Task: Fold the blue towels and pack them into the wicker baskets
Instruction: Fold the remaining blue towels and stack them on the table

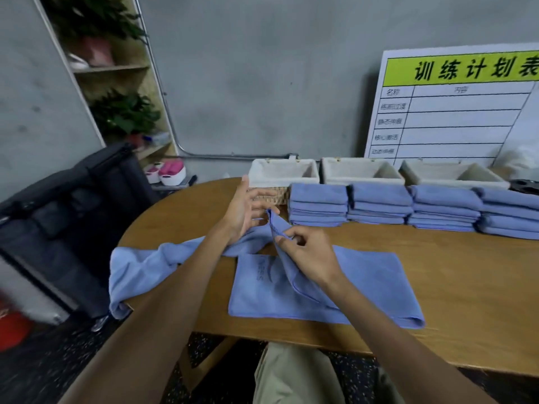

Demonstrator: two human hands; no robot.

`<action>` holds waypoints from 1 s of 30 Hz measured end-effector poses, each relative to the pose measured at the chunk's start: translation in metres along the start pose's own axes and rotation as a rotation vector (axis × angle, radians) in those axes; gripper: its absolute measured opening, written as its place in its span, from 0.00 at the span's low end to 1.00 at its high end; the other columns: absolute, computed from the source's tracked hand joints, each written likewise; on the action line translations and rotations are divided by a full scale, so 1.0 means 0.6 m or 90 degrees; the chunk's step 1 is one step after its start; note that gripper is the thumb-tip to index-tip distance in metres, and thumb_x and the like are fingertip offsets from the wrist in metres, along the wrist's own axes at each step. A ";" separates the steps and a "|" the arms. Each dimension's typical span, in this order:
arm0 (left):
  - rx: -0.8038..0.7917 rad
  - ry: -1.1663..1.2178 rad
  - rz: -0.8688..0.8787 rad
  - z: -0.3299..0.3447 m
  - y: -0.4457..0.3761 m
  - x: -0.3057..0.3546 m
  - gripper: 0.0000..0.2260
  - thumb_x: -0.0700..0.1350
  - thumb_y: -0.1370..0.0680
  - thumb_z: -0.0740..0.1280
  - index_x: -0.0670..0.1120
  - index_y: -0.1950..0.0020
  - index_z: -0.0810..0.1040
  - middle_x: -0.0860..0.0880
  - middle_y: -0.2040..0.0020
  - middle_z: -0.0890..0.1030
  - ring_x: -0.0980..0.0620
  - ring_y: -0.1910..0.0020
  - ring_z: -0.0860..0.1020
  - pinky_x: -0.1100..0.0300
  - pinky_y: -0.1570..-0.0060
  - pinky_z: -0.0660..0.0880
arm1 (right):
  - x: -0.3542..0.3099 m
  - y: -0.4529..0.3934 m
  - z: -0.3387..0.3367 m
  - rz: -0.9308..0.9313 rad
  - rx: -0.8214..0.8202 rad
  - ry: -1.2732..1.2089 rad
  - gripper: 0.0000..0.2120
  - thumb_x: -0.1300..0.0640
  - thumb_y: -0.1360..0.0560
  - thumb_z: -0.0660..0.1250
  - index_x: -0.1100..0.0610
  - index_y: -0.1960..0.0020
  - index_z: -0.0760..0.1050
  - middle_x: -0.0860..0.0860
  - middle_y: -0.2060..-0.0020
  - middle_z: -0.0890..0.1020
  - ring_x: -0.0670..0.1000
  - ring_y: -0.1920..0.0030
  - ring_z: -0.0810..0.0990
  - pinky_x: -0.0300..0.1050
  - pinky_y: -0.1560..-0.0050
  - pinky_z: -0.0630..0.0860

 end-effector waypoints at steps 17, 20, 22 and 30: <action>0.157 -0.347 0.026 -0.095 0.053 -0.129 0.18 0.50 0.14 0.56 0.46 0.52 0.83 0.46 0.60 0.84 0.62 0.65 0.78 0.61 0.56 0.71 | 0.021 0.052 0.134 0.048 -0.222 0.129 0.22 0.36 0.22 0.60 0.48 0.65 0.80 0.41 0.67 0.84 0.41 0.62 0.79 0.45 0.57 0.76; 0.193 -0.513 0.139 -0.075 0.055 -0.118 0.14 0.52 0.18 0.59 0.48 0.49 0.83 0.51 0.56 0.84 0.56 0.58 0.80 0.54 0.53 0.75 | 0.032 0.044 0.093 0.057 -0.112 0.020 0.22 0.36 0.23 0.59 0.51 0.62 0.78 0.44 0.67 0.82 0.43 0.63 0.79 0.50 0.56 0.76; 0.190 -0.584 0.226 -0.026 0.060 -0.107 0.16 0.53 0.20 0.58 0.48 0.47 0.83 0.52 0.51 0.84 0.50 0.51 0.80 0.51 0.49 0.76 | 0.059 0.031 0.040 0.037 0.003 0.031 0.17 0.43 0.21 0.62 0.53 0.61 0.77 0.46 0.71 0.79 0.45 0.67 0.75 0.50 0.61 0.73; -0.093 -0.812 0.132 0.247 0.057 -0.182 0.34 0.66 0.20 0.38 0.52 0.20 0.60 0.55 0.19 0.57 0.50 0.20 0.54 0.44 0.25 0.52 | 0.206 0.044 -0.132 -0.041 0.016 0.374 0.11 0.61 0.26 0.63 0.58 0.49 0.82 0.55 0.51 0.83 0.59 0.51 0.81 0.49 0.51 0.77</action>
Point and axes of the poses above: each hand's wrist, its own y-axis away from the middle knuckle, its own z-axis out of the palm, x = y × z, the point moved 4 cm from there along -y, towards the middle knuckle
